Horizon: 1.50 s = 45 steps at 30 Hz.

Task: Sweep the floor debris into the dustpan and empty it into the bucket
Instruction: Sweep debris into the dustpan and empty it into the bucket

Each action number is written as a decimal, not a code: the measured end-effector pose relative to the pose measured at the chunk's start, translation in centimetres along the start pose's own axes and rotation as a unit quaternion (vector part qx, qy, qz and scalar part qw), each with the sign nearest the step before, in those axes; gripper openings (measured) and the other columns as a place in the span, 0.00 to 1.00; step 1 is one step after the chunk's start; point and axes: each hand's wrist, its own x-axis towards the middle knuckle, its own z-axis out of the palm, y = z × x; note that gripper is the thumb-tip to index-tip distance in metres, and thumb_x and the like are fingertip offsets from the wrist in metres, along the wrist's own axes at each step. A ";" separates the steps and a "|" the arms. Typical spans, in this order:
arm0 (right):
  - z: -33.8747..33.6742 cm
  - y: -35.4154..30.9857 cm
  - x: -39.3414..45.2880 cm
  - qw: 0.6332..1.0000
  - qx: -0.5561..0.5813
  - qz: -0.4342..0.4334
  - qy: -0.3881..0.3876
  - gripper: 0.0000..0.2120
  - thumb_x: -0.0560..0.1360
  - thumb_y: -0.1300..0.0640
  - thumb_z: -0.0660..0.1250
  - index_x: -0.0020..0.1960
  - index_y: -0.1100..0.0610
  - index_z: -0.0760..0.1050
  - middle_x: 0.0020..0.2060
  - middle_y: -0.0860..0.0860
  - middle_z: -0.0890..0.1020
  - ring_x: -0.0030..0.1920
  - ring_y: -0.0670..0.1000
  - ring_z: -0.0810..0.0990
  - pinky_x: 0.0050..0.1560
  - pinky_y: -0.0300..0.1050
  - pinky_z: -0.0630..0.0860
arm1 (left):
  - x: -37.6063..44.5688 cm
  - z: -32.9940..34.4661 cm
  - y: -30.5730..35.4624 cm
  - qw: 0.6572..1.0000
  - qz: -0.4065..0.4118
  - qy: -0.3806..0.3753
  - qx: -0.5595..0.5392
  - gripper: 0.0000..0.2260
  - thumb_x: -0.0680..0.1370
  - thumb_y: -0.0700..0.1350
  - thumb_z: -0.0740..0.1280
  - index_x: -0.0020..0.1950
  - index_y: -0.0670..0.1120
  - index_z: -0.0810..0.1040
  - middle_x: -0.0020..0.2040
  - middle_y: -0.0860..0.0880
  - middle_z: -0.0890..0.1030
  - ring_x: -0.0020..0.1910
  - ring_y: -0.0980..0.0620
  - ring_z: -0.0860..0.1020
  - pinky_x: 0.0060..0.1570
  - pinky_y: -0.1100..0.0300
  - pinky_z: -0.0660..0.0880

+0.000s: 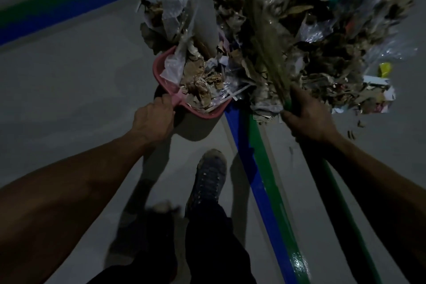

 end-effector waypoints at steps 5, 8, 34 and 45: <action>-3.4 1.5 3.9 0.994 -0.101 0.039 0.030 0.18 0.74 0.59 0.67 0.62 0.54 0.68 0.52 0.62 0.79 0.48 0.64 0.80 0.43 0.53 0.74 | 0.0 0.5 -0.8 1.000 0.009 0.008 0.007 0.17 0.82 0.49 0.58 0.65 0.38 0.67 0.54 0.37 0.75 0.45 0.37 0.78 0.36 0.52 0.65; -3.5 1.5 6.0 0.987 -0.145 0.063 -0.028 0.18 0.72 0.62 0.68 0.60 0.59 0.69 0.50 0.64 0.79 0.47 0.64 0.79 0.41 0.51 0.71 | 0.7 0.4 -1.2 1.000 0.026 0.011 -0.003 0.16 0.82 0.49 0.58 0.64 0.39 0.67 0.54 0.37 0.76 0.44 0.37 0.78 0.35 0.53 0.65; 1.0 -1.8 1.7 0.996 -0.009 0.052 -0.078 0.19 0.73 0.64 0.66 0.63 0.54 0.71 0.48 0.58 0.80 0.36 0.56 0.80 0.34 0.48 0.81 | 2.5 -0.2 -1.2 0.999 0.038 -0.010 0.001 0.21 0.79 0.53 0.64 0.64 0.39 0.67 0.54 0.36 0.78 0.46 0.36 0.79 0.39 0.51 0.68; 6.0 -5.3 -1.5 0.995 0.036 0.043 -0.082 0.24 0.72 0.60 0.67 0.66 0.53 0.67 0.51 0.60 0.80 0.48 0.64 0.80 0.46 0.59 0.80 | 0.9 -0.7 0.8 0.996 0.053 0.026 -0.065 0.13 0.81 0.47 0.60 0.58 0.38 0.70 0.52 0.37 0.78 0.46 0.36 0.78 0.41 0.50 0.68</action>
